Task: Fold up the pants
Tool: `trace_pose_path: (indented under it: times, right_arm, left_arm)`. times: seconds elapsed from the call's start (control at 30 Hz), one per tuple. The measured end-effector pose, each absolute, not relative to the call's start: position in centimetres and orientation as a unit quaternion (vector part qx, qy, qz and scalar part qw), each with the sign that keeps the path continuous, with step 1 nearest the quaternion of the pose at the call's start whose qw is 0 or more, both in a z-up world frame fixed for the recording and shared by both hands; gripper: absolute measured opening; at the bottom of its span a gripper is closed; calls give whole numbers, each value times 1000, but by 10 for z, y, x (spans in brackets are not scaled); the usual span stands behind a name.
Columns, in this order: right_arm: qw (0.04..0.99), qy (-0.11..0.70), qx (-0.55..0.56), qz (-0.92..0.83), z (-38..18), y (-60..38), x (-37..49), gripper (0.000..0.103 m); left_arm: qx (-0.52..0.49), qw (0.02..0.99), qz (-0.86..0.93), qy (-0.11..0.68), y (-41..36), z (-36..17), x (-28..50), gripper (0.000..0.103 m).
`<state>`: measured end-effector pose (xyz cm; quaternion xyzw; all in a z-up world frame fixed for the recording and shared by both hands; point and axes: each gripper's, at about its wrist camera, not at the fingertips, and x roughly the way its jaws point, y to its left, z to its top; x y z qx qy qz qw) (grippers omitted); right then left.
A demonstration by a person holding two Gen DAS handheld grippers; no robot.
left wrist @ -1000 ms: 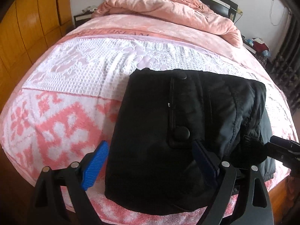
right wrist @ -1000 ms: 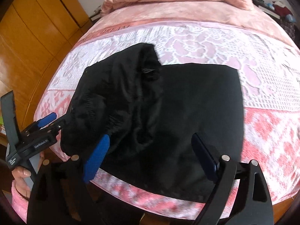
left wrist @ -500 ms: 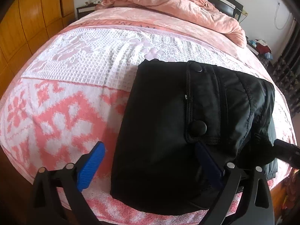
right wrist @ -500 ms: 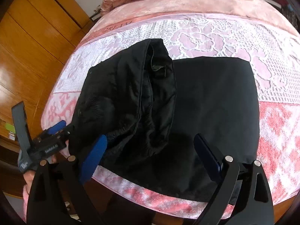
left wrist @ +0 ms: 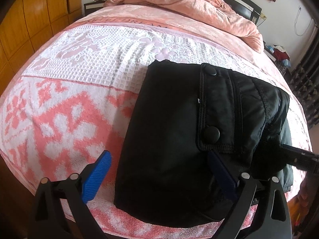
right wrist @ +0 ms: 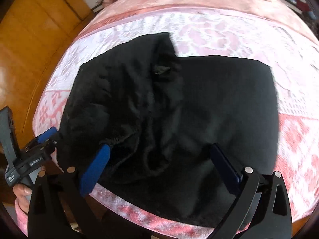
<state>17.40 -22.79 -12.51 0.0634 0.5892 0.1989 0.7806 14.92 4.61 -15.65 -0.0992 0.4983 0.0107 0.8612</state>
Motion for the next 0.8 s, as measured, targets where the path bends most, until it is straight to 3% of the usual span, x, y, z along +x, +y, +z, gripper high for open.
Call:
trace_pose_path:
  times: [0.23, 0.3, 0.33, 0.4, 0.43, 0.5, 0.8]
  right_arm:
    - [766, 585, 72, 255, -126, -211, 183, 97]
    - [757, 584, 93, 278, -123, -209, 182, 63]
    - [760, 582, 95, 273, -121, -210, 182, 59]
    - [769, 574, 81, 268, -115, -213, 179, 36]
    - [773, 572, 76, 265, -112, -214, 178, 32]
    - [780, 568, 72, 253, -108, -220, 175, 10]
    - [784, 542, 126, 277, -87, -242, 167, 9]
  left_arm:
    - [-99, 859, 12, 503, 47, -158, 148, 97]
    - [-97, 859, 12, 503, 47, -158, 148, 98]
    - [-98, 858, 13, 503, 47, -157, 147, 98]
    - [-101, 858, 15, 503, 47, -156, 147, 98]
    - [-101, 858, 15, 503, 47, -156, 146, 98]
    - [-102, 858, 15, 503, 47, -155, 145, 98]
    - [-101, 864, 22, 493, 50, -145, 138, 98]
